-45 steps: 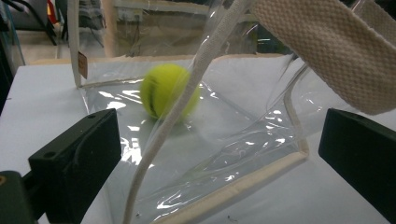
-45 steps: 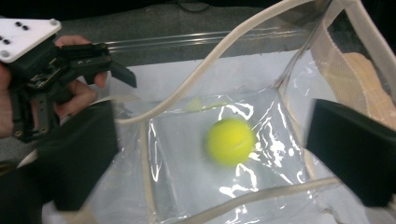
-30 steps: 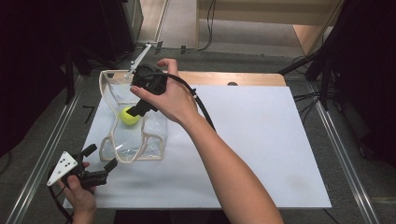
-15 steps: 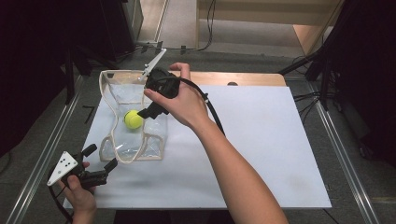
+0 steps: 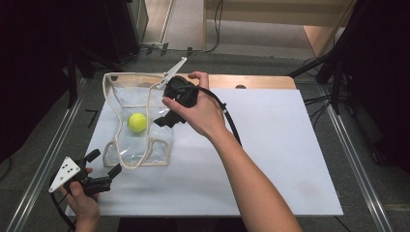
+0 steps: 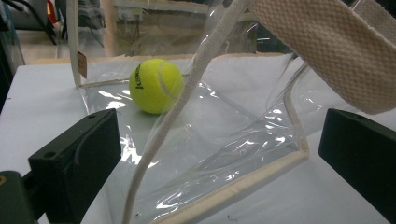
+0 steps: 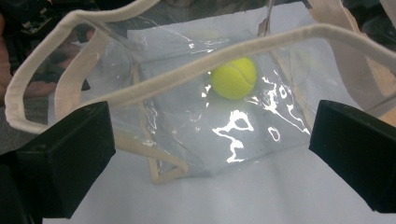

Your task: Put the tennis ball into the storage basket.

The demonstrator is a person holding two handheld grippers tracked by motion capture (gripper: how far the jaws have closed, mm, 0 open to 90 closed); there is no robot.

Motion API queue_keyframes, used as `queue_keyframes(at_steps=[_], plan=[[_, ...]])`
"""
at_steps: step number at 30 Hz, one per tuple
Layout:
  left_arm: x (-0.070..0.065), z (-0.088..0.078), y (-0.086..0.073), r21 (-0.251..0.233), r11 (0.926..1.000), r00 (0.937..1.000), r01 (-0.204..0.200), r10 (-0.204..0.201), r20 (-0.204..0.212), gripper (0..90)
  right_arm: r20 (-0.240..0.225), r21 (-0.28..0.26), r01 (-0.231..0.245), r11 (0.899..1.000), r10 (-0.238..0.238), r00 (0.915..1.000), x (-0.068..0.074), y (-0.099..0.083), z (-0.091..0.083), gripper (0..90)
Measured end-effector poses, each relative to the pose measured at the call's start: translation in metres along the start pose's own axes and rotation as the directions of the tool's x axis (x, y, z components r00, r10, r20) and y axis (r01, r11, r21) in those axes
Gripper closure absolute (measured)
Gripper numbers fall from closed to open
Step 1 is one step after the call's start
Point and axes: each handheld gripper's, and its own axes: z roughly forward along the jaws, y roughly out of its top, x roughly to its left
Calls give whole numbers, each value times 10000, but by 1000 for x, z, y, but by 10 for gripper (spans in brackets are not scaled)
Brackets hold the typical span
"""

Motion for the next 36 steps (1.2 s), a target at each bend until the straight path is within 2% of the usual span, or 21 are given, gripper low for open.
queue_keyframes(at_steps=[10, 16, 36], plan=[[0, 0, 0, 9, 10000, 10000, 5, -5, -4, 0, 74, -16, -347, 9994, 347, 9994, -2, -23, 1, 0], [0, 0, 0, 22, 10000, 10000, -12, 12, -14, 0, 163, 49, -357, 9993, 356, 9992, -2, -34, 5, 0], [0, 0, 0, 33, 10000, 10000, -31, 31, -5, 0, 262, -344, -696, 9970, 705, 9972, 2, -71, 16, 0]])
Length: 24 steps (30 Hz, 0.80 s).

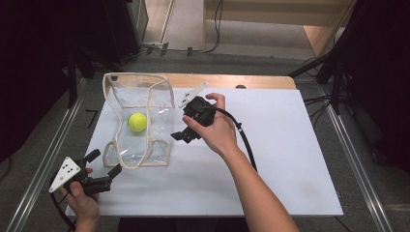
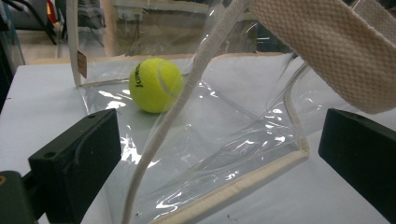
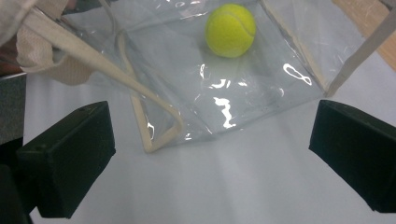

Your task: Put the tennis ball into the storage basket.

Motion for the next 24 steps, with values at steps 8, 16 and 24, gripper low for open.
queue_keyframes(at_steps=[8, 16, 24], plan=[[0, 0, 0, 7, 10000, 10000, 0, 0, -9, 0, -23, -172, -90, 9998, 90, 10000, 0, -16, 3, 0], [-1, 0, 0, 3, 10000, 10000, 13, -13, -6, 0, 30, -219, -297, 9993, 297, 9996, 0, -31, 5, 0], [-1, 0, 0, -2, 10000, 10000, 13, -13, -13, 0, 91, -302, -520, 9982, 523, 9986, -1, -46, 5, 0]])
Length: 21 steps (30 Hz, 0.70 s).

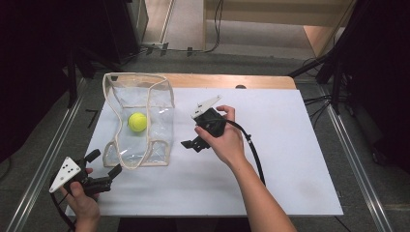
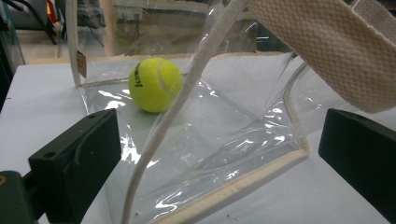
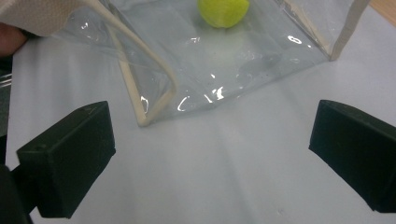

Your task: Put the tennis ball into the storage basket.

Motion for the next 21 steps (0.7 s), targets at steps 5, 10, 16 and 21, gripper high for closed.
queue_keyframes(at_steps=[5, 10, 16, 21], plan=[[0, 0, 0, -2, 10000, 10000, -5, 5, 2, 0, 42, -7, -138, 9999, 138, 9999, -1, -9, 0, 0], [0, 0, 0, 2, 10000, 10000, -7, 7, 3, 0, 75, -81, -272, 9996, 273, 9996, -2, -16, -1, 0], [0, 0, 0, 4, 10000, 10000, 4, -4, 10, 0, 131, -226, -406, 9989, 409, 9991, -3, -26, -3, 0], [0, 0, 0, 13, 10000, 10000, 4, -4, 7, 0, 219, -327, -558, 9979, 565, 9982, -5, -34, -6, 0]])
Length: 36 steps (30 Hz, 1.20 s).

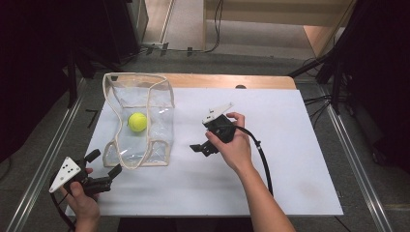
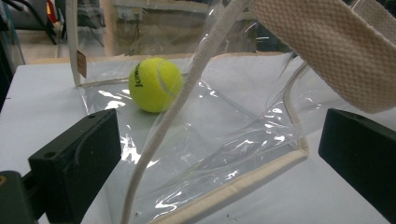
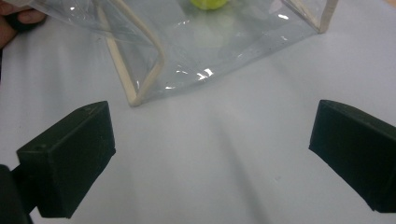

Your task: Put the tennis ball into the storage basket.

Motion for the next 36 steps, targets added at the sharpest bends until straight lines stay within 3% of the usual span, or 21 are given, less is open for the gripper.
queue_keyframes(at_steps=[20, 36], plan=[[0, 0, 0, -2, 10000, 10000, 7, -7, -16, 0, 337, -316, -456, 9985, 466, 9983, -8, -30, -14, 0], [0, 0, 0, -12, 10000, 10000, 1, -1, -13, 0, 744, -704, -1044, 9920, 1096, 9912, -17, -63, -35, 0]])
